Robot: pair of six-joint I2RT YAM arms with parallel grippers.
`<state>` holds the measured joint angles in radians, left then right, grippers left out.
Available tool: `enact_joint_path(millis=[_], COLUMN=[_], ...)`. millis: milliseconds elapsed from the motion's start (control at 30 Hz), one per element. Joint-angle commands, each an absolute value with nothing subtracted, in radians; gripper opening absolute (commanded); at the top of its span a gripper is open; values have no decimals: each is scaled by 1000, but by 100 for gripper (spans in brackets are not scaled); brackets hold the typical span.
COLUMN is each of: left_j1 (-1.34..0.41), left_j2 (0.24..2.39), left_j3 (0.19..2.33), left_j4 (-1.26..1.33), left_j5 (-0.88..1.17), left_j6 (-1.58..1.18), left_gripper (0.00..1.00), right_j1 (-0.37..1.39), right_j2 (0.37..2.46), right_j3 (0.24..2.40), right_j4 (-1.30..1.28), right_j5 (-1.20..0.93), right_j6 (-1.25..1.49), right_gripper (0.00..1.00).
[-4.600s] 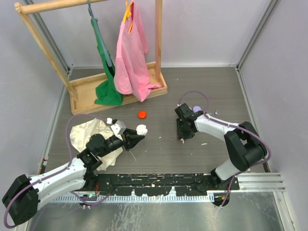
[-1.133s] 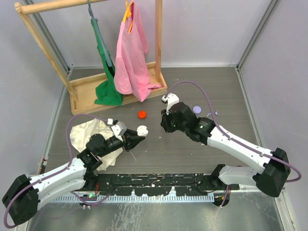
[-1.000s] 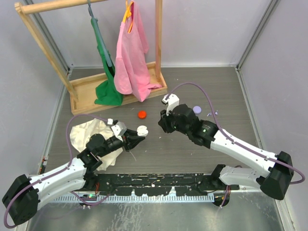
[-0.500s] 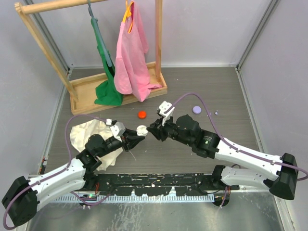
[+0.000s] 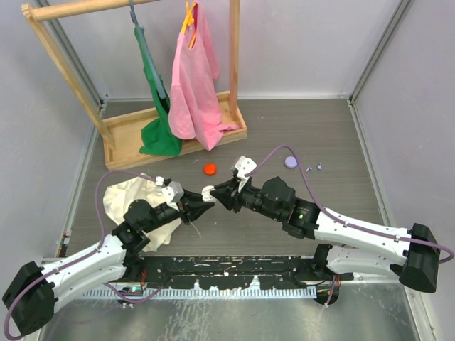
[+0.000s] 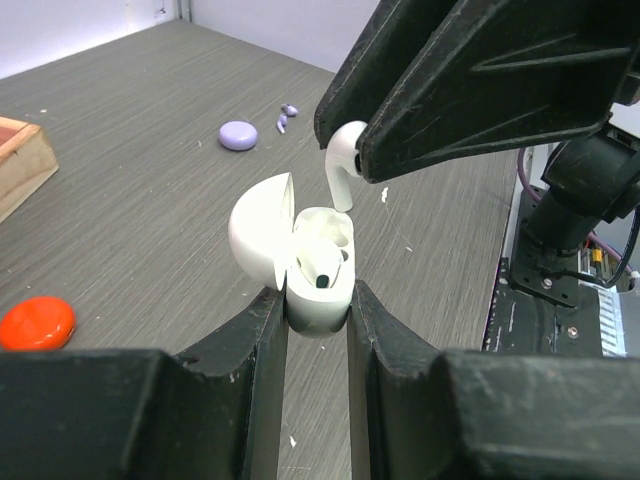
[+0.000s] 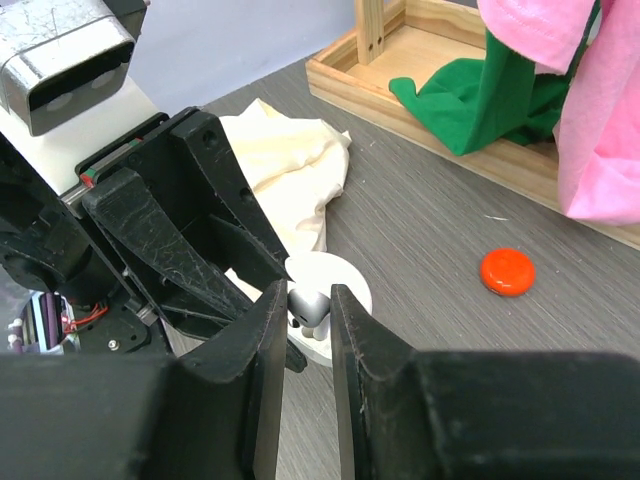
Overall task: Insert the wireless bluetooth earbuds into the charging case
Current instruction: Place the earbud in the charging case.
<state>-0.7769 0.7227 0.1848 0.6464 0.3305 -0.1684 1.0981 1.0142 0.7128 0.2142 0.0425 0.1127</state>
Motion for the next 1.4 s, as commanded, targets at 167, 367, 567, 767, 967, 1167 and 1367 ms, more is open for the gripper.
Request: enact_joint_path(millis=[167, 367, 567, 767, 967, 1167, 1367], left_j1=[-777, -776, -776, -777, -777, -776, -776], left_j2=[697, 693, 690, 692, 697, 693, 686], left_j3=[179, 175, 170, 169, 169, 167, 164], left_j4=[739, 746, 756, 759, 760, 762, 761], left_j5=[352, 343, 334, 324, 318, 314, 305], left_j6=[-170, -174, -181, -187, -189, -190, -192], left_gripper=[0, 0, 0, 0, 0, 0, 0], right_j1=[1106, 1106, 1107, 1108, 1108, 1108, 1108], right_j2=[1010, 1024, 1024, 1022, 1016, 1024, 1014], right_j3=[695, 684, 665, 658, 646, 634, 610], right_j4=[362, 377, 383, 389, 410, 411, 417], right_j5=[43, 30, 29, -8, -32, -43, -32], right_j6=[114, 127, 137, 147, 157, 160, 163], right_gripper=[23, 23, 23, 23, 23, 23, 27])
